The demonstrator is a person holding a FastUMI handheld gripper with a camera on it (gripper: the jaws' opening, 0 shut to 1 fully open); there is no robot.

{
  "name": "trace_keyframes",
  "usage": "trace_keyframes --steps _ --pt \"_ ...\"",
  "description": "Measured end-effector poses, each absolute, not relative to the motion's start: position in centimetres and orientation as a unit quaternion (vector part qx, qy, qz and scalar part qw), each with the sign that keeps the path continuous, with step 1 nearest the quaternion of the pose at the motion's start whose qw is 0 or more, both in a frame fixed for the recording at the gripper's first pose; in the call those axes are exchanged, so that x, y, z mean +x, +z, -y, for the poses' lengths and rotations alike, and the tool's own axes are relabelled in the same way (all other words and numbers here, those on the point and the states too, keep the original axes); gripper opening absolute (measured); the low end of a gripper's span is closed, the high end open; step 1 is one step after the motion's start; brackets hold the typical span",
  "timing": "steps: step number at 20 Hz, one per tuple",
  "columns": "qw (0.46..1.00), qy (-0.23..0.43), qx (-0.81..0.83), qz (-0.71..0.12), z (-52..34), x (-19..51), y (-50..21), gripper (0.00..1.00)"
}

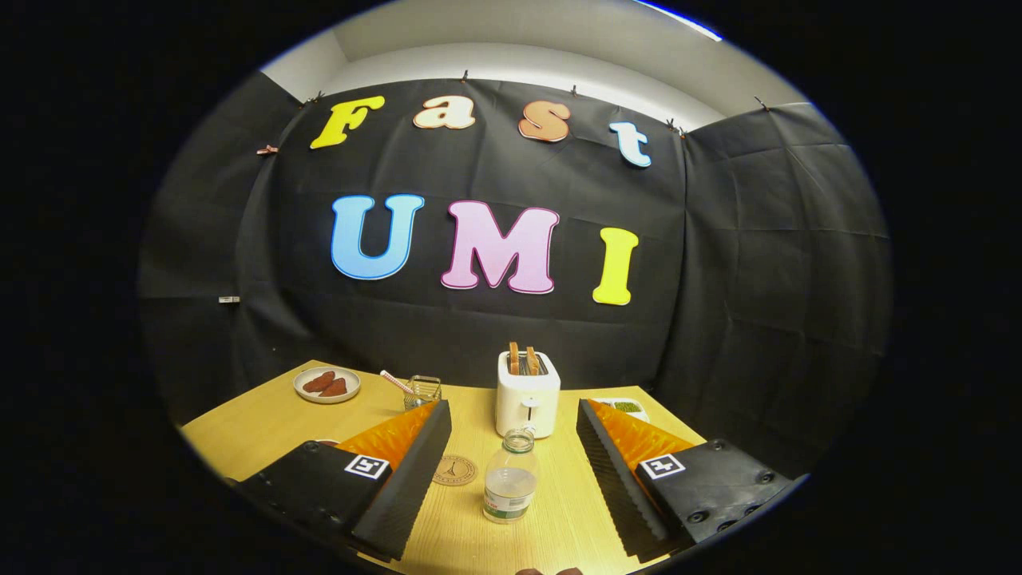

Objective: Take the bottle from table, then pour the juice into the cup, finally place the bottle on the coaster

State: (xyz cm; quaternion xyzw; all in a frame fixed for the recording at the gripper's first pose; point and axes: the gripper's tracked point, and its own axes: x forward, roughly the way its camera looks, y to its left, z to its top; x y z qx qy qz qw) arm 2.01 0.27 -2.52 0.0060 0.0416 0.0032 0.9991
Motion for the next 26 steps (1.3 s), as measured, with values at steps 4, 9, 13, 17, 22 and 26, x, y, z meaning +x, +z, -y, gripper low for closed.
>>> trace_keyframes --steps 4,9,13,17,22,26 --pt "0.999 -0.001 -0.007 -0.036 0.4 3.2 -2.5 0.98" --pt "0.998 0.019 0.000 -0.053 0.4 5.0 -5.0 0.98" --pt "0.997 0.035 0.016 -0.064 0.4 7.1 -7.7 0.98" --pt "0.995 0.042 0.036 -0.077 0.9 8.6 -11.2 0.98" --pt "0.993 0.053 0.048 -0.096 0.7 8.8 -15.0 0.98" --pt "0.991 0.068 0.048 -0.102 -0.3 8.8 -17.4 0.98"
